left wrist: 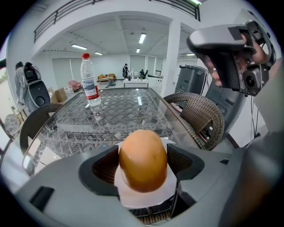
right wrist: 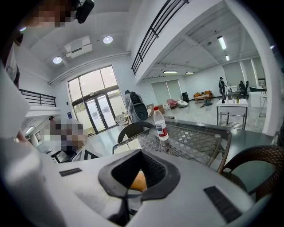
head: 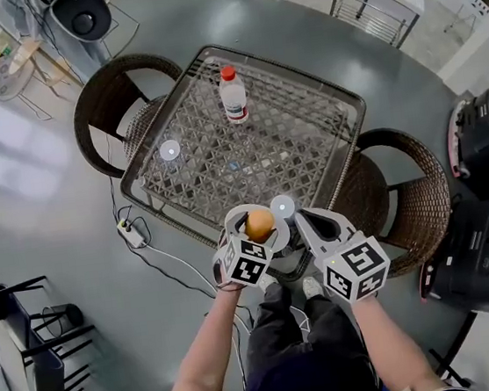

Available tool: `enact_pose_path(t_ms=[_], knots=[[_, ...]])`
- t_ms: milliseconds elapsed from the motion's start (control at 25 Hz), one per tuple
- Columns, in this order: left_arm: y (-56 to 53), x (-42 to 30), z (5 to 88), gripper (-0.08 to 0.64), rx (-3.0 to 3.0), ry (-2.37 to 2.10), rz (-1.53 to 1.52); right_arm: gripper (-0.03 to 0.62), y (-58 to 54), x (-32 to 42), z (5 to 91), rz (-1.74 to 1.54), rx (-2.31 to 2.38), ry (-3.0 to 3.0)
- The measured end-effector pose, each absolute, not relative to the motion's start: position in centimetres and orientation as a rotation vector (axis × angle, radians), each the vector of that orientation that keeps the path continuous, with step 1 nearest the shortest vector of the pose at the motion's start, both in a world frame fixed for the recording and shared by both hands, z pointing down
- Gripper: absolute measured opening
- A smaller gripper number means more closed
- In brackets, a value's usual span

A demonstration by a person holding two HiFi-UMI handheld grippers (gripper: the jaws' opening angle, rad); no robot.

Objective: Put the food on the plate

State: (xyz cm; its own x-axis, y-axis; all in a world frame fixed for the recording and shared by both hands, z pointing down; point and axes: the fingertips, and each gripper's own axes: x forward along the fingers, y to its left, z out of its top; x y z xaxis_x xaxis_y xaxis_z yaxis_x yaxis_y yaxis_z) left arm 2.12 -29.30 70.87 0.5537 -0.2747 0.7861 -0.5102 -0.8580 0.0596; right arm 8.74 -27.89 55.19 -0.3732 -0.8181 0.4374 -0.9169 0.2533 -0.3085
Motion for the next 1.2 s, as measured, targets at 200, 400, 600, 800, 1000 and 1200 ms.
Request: enact_pose_path(t_ms=[200,400,600,800,1000,1200], knots=[[-29.3,2.1,70.7,0.345,2.528,-0.667,1.161,0.005,-27.9,8.9,55.1,0.778,1.637,-2.336],[-30.0,1.4,69.1,0.347,2.533,-0.735,1.07,0.005,-28.1,8.6,54.7,0.775,1.626,-2.351],[-30.4,0.5,66.0,0.347,2.539,-0.832,0.974,0.005,-28.0,8.4,53.9,0.756,1.609,-2.382],[-30.4,-0.6,60.5,0.345,2.57,-0.912,0.81,0.005,-28.5,7.9,52.3,0.729,1.588,-2.434],[-29.2,-1.0,54.7,0.309,2.615,-0.94,0.622,0.005,-28.5,7.1,49.9,0.67,1.551,-2.499],[-28.1,-1.2,49.5,0.166,2.66,-1.001,0.423,0.005,-28.3,5.9,47.4,0.591,1.489,-2.567]])
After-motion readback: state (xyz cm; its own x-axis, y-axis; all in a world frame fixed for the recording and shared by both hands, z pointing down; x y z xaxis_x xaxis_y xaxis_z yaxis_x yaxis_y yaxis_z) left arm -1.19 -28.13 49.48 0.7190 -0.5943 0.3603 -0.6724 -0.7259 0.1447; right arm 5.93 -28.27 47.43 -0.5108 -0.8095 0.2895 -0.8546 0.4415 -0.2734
